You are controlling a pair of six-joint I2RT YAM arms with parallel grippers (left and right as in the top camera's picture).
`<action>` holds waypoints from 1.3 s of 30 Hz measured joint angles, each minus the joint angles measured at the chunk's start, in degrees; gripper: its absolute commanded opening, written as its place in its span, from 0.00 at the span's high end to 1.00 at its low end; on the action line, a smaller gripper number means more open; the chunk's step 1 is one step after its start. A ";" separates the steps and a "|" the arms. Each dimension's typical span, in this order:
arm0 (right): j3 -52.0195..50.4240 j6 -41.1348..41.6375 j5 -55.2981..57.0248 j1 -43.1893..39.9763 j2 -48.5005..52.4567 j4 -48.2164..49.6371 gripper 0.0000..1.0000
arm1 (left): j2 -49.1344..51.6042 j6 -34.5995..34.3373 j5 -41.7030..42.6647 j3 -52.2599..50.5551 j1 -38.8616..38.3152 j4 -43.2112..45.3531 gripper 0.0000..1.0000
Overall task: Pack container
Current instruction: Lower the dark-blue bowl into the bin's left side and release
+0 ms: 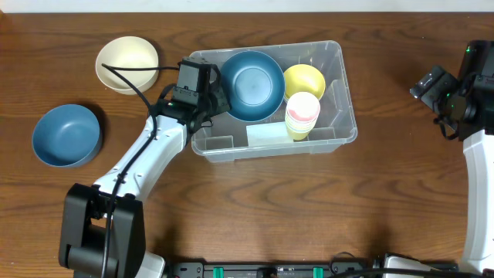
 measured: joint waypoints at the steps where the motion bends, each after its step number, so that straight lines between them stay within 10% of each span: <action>1: 0.00 0.00 0.00 0.00 0.00 0.00 0.01 | 0.00 0.00 0.00 0.00 0.00 0.02 0.94; 21: 0.00 0.00 0.00 0.00 0.00 0.00 0.01 | 5.35 0.00 0.04 0.00 -0.39 0.59 0.93; 26: 0.00 0.00 0.00 0.00 0.00 0.00 0.01 | 5.35 0.17 0.04 0.00 -0.37 0.90 0.67; 39: 0.00 0.00 0.00 0.00 0.00 0.00 0.01 | 5.35 0.13 0.48 0.00 -0.37 5.03 0.53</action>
